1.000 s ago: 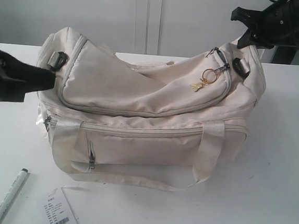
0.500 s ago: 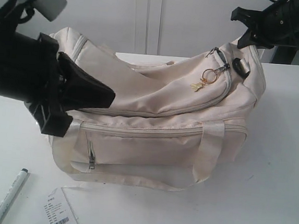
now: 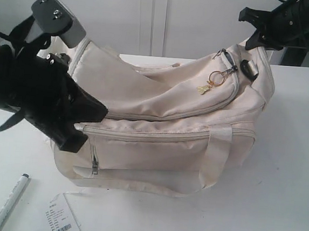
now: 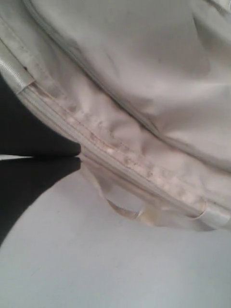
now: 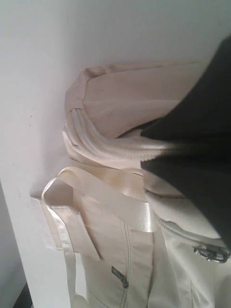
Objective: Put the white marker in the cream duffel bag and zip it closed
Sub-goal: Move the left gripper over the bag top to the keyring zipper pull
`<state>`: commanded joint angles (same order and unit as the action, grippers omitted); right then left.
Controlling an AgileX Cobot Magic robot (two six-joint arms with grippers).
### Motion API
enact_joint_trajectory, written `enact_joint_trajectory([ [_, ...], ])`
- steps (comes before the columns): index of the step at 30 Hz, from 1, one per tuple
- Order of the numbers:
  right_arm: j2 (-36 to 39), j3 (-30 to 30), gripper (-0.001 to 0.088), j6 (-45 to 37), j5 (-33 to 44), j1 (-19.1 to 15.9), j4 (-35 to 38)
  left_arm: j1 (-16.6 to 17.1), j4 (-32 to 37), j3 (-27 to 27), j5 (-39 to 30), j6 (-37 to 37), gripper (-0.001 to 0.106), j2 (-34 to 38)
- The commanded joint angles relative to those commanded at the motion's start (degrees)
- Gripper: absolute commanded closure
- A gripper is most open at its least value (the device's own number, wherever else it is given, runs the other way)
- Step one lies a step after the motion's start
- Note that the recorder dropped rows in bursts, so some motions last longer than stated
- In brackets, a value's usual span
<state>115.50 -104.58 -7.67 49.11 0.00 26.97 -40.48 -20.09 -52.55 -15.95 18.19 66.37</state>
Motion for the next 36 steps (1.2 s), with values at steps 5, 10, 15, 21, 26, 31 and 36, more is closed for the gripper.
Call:
enact_joint_trajectory([
  [5, 0.0, 0.0, 0.0868, 0.0, -0.03, 0.0, 0.0, -3.45, -1.02, -0.27, 5.03, -1.88, 0.105, 1.35],
  [10, 0.0, 0.0, 0.0868, 0.0, -0.18, 0.0, 0.0, -4.38, -0.82, -2.48, 1.85, -1.7, 0.105, 4.23],
  [15, 0.0, 0.0, 0.0868, 0.0, -0.4, 0.0, 0.0, -4.38, -1.3, -7.08, 1.34, -1.7, 0.105, 7.04],
  [21, 0.0, 0.0, 0.0868, 0.0, -0.4, 0.0, 0.0, -4.38, -2.28, -13.57, -3.14, -1.13, 0.088, 13.8],
  [26, 0.0, 0.0, 0.0868, 0.0, -0.4, 0.0, 0.0, -4.23, -6.36, -18.04, -2.77, 0.91, 0.059, 19.71],
  [31, 0.0, 0.0, 0.0868, 0.0, -0.4, 0.0, 0.0, -4.23, -6.88, -22.65, -2.68, 2.9, 0.055, 23.9],
  [36, 0.0, 0.0, 0.0868, 0.0, -0.51, 0.0, 0.0, -3.57, -9.23, -27.3, -2.94, 3.16, 0.055, 27.53],
])
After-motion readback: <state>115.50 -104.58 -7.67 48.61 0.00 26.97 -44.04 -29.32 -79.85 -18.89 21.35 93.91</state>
